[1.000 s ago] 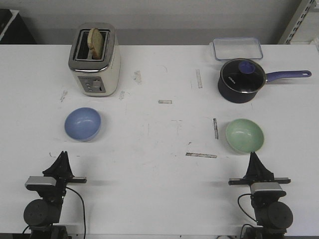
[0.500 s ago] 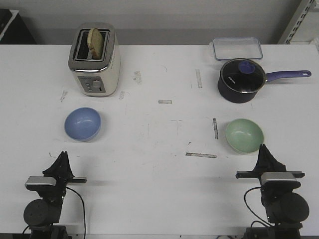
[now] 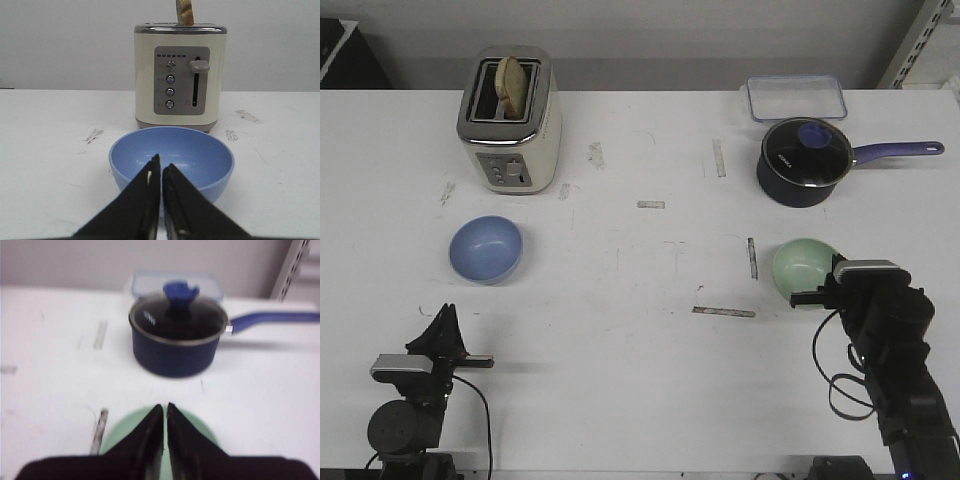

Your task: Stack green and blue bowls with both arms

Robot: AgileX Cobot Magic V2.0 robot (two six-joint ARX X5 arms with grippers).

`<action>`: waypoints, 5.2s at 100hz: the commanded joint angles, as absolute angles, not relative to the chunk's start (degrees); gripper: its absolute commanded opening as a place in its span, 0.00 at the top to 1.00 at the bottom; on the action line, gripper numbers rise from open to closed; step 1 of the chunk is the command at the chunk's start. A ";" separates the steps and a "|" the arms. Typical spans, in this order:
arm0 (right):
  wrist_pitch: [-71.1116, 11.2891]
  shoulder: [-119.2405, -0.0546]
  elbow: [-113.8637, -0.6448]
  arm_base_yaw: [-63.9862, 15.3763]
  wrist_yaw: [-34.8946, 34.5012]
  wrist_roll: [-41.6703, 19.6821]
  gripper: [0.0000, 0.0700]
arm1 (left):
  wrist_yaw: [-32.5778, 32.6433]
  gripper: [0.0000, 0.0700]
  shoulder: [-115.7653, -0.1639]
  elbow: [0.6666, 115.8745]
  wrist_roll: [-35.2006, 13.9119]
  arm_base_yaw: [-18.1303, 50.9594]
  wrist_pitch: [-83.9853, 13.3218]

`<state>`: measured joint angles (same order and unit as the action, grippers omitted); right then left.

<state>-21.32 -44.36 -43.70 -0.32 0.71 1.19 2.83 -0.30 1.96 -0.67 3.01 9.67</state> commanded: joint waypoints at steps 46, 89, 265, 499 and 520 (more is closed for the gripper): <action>-40.91 -63.92 -61.19 6.13 -7.57 -13.72 0.99 | 2.81 1.00 -0.19 0.69 -0.03 3.01 10.37; -43.72 -68.75 -61.54 20.08 -17.15 -10.50 0.39 | 2.81 1.00 -0.19 0.69 -0.03 3.01 10.37; -36.93 -76.03 -61.23 9.15 -16.47 -14.55 1.00 | 2.81 1.00 -0.19 0.69 -0.03 3.01 10.37; -11.33 -62.96 -48.47 -16.32 1.48 2.87 1.00 | 2.81 1.00 -0.19 0.69 -0.03 3.01 10.37; -0.60 -51.35 -36.12 -9.17 1.45 2.74 1.00 | 2.81 1.00 -0.19 0.69 -0.03 3.01 10.37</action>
<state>-3.22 -53.82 -38.65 -10.68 1.48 2.02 2.83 -0.30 1.96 -0.67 3.01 9.67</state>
